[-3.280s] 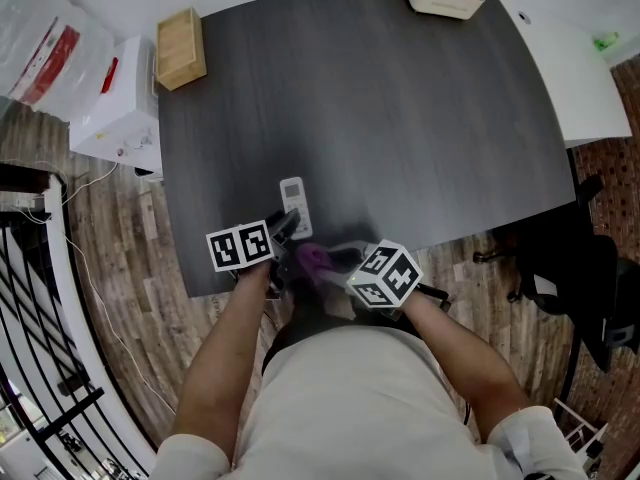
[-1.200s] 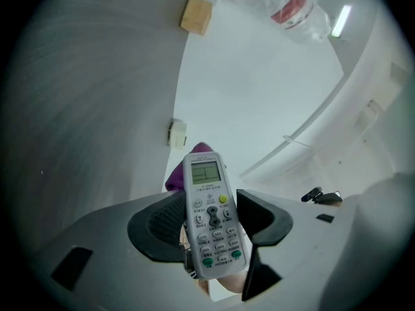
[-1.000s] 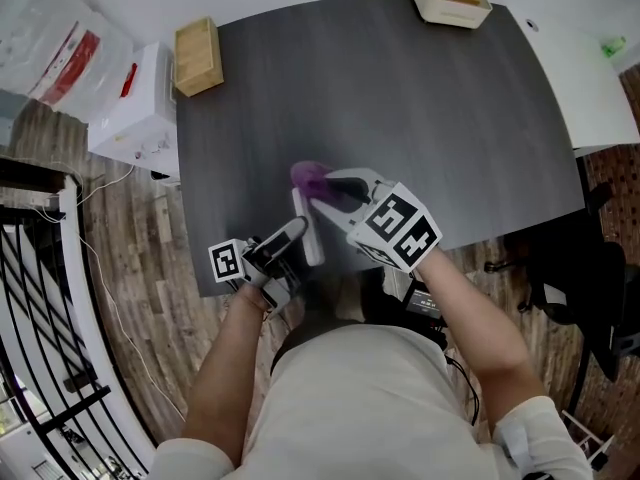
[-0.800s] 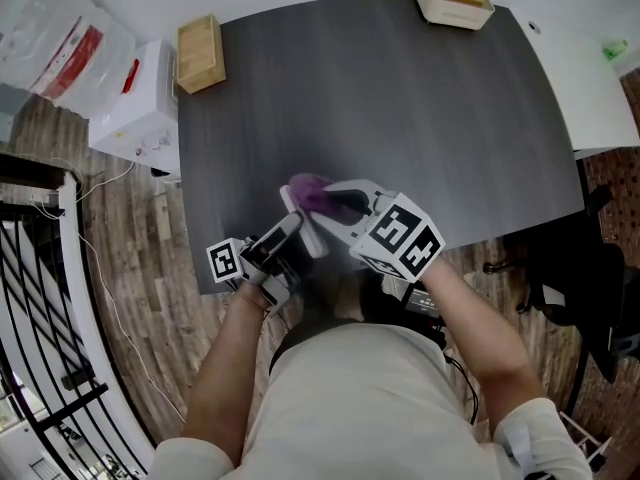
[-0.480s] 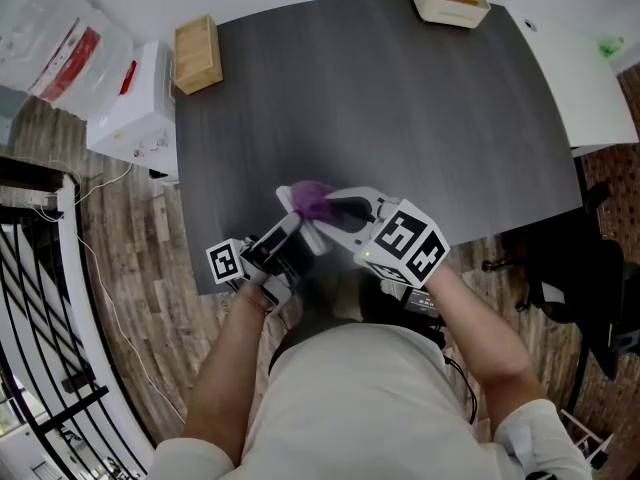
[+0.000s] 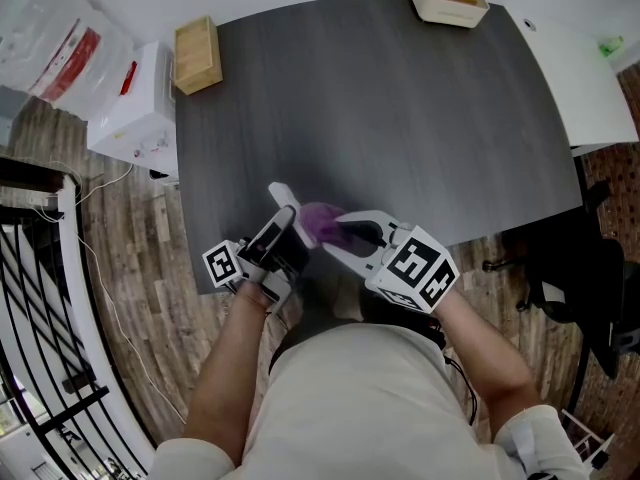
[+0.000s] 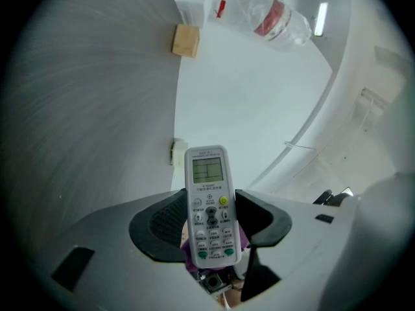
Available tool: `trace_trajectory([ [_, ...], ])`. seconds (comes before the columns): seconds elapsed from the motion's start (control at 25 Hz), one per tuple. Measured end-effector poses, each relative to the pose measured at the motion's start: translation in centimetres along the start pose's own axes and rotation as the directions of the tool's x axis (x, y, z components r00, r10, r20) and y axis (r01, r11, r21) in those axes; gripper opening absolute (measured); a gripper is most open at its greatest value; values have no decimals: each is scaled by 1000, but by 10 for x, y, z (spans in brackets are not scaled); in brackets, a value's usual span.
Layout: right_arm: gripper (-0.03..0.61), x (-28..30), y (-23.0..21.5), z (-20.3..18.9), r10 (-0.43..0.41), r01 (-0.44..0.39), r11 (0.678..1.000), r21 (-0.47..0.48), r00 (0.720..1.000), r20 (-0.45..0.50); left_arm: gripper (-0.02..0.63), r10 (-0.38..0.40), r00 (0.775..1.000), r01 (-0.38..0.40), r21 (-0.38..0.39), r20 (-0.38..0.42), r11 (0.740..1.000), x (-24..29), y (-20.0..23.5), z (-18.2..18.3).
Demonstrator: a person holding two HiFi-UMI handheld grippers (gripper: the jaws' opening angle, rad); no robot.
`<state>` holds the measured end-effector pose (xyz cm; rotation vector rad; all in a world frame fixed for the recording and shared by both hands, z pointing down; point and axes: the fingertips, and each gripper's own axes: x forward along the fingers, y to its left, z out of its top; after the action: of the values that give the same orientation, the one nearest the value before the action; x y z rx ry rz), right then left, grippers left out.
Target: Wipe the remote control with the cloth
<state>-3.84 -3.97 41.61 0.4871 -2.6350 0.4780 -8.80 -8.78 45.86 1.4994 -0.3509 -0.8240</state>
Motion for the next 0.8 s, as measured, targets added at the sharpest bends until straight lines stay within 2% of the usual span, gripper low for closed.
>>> trace_trajectory([
  [0.36, 110, -14, 29, -14, 58, -58, 998, 3, 998, -10, 230, 19, 1000, -19, 12, 22, 1000, -7, 4, 2],
  [0.48, 110, -18, 42, -16, 116, -116, 993, 1, 993, -14, 230, 16, 999, -17, 16, 30, 1000, -8, 3, 5],
  [0.56, 110, -19, 57, -21, 188, -189, 982, -7, 981, -42, 229, 6, 999, -7, 19, 37, 1000, -8, 1, 7],
  [0.68, 110, -18, 78, -31, 273, -277, 960, -30, 957, -98, 229, -31, 999, 30, 27, 31, 999, -4, -7, 9],
  [0.8, 110, -21, 75, -34, 270, -272, 962, -14, 959, -90, 229, -138, 990, 138, -9, 19, 990, 0, -26, 9],
])
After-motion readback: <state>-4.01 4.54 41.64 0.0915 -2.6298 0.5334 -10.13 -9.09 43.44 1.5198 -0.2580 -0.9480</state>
